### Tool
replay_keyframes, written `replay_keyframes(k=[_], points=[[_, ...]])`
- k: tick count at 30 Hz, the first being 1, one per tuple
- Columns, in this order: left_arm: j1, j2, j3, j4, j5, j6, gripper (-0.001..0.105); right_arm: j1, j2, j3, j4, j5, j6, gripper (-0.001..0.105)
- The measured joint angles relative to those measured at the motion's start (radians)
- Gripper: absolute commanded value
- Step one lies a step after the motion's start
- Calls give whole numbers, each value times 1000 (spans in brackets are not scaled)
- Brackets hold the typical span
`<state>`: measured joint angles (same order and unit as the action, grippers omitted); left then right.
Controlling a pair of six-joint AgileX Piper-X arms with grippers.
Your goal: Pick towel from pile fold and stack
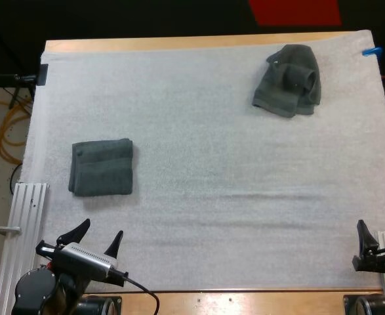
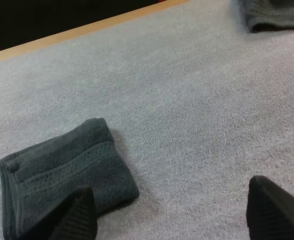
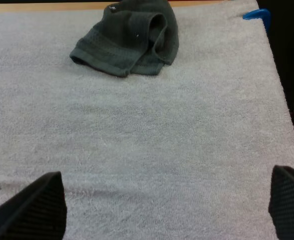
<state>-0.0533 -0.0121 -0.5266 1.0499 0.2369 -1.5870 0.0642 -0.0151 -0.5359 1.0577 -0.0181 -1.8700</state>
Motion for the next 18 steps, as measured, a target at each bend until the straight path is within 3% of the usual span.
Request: replay_keyframes(k=[13, 18], points=[[0, 0, 0, 0, 0, -3, 61, 0, 0, 0, 0, 0, 0, 79], [0, 0, 0, 0, 67, -120, 61, 0, 4, -7, -13, 0, 0, 79]])
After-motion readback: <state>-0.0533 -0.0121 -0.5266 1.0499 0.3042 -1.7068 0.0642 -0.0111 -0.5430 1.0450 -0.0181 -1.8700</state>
